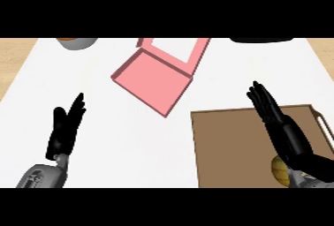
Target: Pick the squash from the tray and place it in the cardboard box
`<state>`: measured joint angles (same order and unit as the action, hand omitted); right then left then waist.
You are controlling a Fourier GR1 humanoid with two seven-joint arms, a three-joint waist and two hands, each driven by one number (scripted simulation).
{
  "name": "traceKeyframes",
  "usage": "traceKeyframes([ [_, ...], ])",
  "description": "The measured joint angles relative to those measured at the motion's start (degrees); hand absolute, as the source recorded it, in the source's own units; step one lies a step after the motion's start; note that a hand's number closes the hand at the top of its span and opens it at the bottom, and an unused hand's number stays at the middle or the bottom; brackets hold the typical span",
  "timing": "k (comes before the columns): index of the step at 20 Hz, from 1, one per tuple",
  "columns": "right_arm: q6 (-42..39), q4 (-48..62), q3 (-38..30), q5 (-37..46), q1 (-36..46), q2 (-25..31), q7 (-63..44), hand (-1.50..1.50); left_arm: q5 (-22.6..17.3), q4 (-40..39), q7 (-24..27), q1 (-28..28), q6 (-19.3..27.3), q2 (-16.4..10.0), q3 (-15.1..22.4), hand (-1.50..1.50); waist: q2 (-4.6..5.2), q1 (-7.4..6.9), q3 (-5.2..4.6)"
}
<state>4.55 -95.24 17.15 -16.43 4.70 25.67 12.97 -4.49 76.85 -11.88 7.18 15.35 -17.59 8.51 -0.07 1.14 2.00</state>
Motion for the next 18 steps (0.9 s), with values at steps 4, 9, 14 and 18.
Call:
traceKeyframes([
  [4,7.97,0.04,-9.70,-3.82,-1.85,-2.46,0.62,-1.50,1.77,1.32,2.24,-1.00,0.72,-1.96,-0.67,0.00,-0.34,0.73,-1.18],
  [9,23.28,7.11,-22.64,-4.16,-8.58,-2.82,-3.45,-1.50,2.71,3.26,4.82,-2.19,1.42,-4.01,-1.98,0.00,0.06,3.40,-1.97],
  [14,39.91,6.69,-32.23,-6.65,-12.20,-11.98,-2.93,-1.50,3.20,5.94,6.74,-4.66,0.80,-4.46,-1.22,0.00,-0.35,2.08,-1.97],
  [18,44.53,-0.69,-31.44,-3.96,-21.23,-13.04,-5.40,-1.50,3.67,8.50,6.95,-5.91,0.12,-3.94,-0.40,0.00,-0.24,0.55,-2.04],
])
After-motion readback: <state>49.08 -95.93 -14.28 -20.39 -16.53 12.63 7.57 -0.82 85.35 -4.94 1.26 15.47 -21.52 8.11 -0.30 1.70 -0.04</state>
